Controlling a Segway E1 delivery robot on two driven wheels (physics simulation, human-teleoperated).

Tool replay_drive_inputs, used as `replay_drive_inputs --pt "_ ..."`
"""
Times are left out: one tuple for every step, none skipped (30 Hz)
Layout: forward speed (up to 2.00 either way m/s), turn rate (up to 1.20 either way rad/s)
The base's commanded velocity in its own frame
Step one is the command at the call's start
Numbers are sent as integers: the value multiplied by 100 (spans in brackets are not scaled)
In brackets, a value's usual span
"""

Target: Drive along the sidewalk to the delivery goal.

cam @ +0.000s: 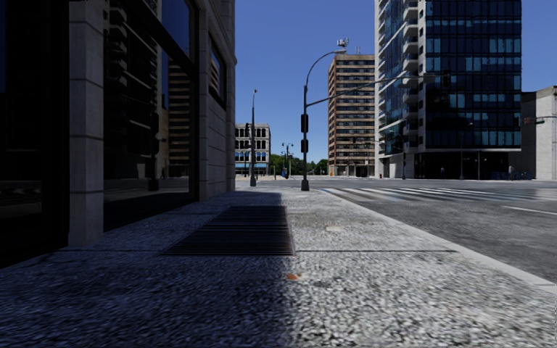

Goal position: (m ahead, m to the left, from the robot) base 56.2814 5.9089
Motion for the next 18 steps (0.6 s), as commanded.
replay_drive_inputs --pt "140 0" --pt "140 0" --pt "140 0" --pt "140 0" --pt "141 0" --pt "141 0" --pt "141 0" --pt "141 0" --pt "141 0" --pt "142 0" --pt "144 0" --pt "144 0" --pt "145 0" --pt "146 0" --pt "151 0" --pt "156 0" --pt "158 0" --pt "160 0"
